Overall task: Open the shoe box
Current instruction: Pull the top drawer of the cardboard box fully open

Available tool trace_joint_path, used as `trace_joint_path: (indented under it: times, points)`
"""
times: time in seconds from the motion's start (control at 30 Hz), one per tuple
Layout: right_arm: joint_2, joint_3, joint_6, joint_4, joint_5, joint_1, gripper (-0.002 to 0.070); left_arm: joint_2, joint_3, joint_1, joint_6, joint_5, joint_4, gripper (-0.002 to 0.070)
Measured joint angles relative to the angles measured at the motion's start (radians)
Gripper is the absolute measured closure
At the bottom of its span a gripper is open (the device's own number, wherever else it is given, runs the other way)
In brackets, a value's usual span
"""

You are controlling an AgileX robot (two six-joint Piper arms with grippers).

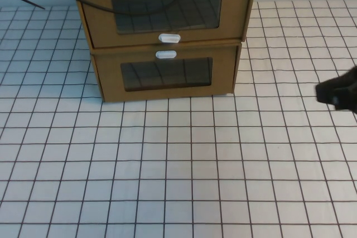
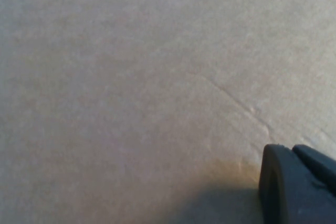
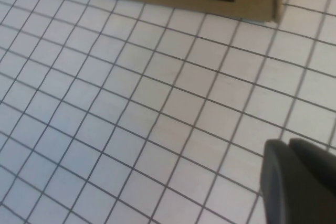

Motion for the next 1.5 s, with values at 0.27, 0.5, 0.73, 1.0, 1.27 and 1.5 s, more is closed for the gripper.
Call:
trace_joint_path:
  times: [0.27, 0.5, 0.73, 1.0, 1.27, 1.5]
  points:
    - [0.296, -0.25, 0.181, -0.345, -0.048, 0.393, 0.0689, 0.0, 0.0, 0.0, -0.007, 0.0, 0.0, 0.0677]
    - [0.493, -0.358, 0.333, -0.888, -0.083, 0.657, 0.0689, 0.0, 0.0, 0.0, -0.009, 0.0, -0.002, 0.0677]
    - [0.593, -0.36, 0.52, -1.32, -0.173, 0.705, 0.0666, 0.0, 0.0, 0.0, -0.014, 0.002, -0.002, 0.0677]
    - [0.655, -0.364, 0.591, -1.549, -0.318, 0.705, 0.0461, 0.0, 0.0, 0.0, -0.017, 0.002, -0.002, 0.0677]
    - [0.708, -0.364, 0.838, -1.845, -0.366, 0.664, 0.0411, 0.0, -0.002, 0.0, -0.019, 0.004, -0.002, 0.0677]
    - [0.722, -0.364, 0.927, -1.942, -0.478, 0.604, 0.043, 0.0, -0.005, 0.0, -0.019, 0.021, -0.002, 0.0677]
